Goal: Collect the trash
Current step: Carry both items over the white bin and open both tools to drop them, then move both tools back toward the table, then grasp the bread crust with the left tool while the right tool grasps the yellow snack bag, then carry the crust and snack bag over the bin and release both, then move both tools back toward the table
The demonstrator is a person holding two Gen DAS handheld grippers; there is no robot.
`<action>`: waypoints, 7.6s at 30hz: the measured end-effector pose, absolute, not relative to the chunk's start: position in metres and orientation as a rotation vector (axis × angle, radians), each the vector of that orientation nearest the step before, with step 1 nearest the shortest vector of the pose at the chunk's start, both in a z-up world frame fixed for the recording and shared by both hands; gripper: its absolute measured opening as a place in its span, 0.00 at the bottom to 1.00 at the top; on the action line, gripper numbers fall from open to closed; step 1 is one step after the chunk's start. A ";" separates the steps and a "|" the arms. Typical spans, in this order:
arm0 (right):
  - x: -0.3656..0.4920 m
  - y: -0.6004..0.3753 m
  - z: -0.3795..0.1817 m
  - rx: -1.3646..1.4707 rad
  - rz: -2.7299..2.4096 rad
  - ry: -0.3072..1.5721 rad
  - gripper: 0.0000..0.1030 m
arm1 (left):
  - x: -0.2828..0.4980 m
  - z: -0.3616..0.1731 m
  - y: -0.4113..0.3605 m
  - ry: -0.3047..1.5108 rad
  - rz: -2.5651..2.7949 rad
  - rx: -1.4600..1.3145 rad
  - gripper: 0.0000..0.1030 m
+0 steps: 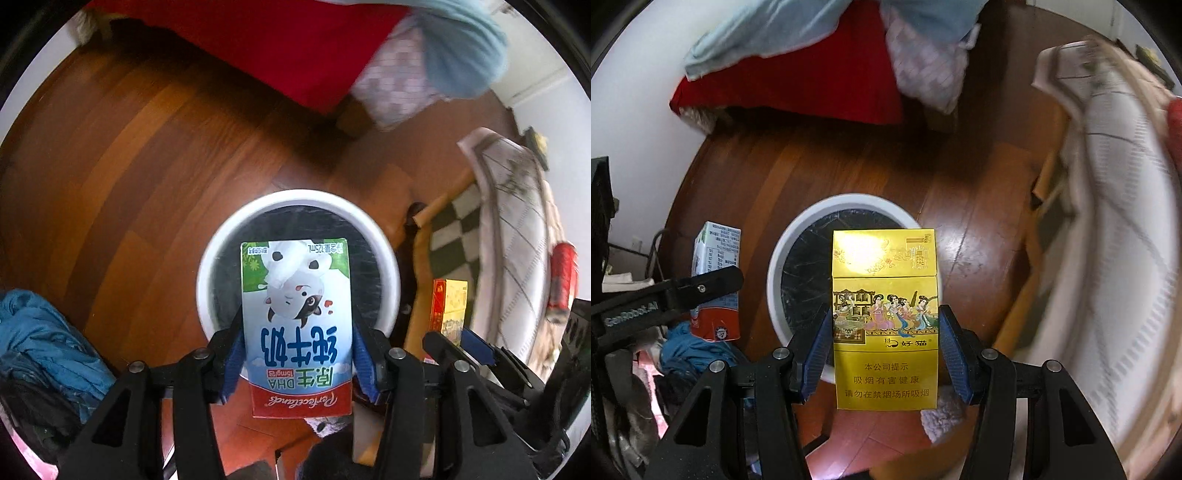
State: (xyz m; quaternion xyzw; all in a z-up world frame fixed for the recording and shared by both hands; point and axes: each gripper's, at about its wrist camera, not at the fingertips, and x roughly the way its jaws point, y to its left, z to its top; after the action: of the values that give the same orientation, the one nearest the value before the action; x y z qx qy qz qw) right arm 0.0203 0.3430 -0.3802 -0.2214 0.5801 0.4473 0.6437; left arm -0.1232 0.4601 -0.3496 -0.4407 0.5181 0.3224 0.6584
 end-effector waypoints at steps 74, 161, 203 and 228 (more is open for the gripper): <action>0.238 -0.095 -0.277 -0.281 0.489 1.229 1.00 | 0.091 -0.295 0.101 1.276 0.568 -0.464 0.94; 0.020 0.362 -0.385 -0.625 1.078 1.350 0.60 | -0.132 -0.315 0.443 1.112 0.839 -0.983 0.50; -0.014 0.219 -0.225 -0.544 1.149 1.070 0.98 | -0.187 -0.172 0.290 0.943 1.028 -0.608 0.98; 0.285 0.057 -0.211 -0.267 0.596 1.169 0.98 | 0.149 -0.218 0.254 1.104 0.635 -0.505 0.97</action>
State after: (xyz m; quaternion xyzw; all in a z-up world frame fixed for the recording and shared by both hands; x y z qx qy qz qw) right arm 0.2849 0.0570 -0.2107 -0.1237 0.5417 0.2762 0.7842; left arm 0.1491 0.2536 -0.2184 -0.2331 0.5098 0.2931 0.7745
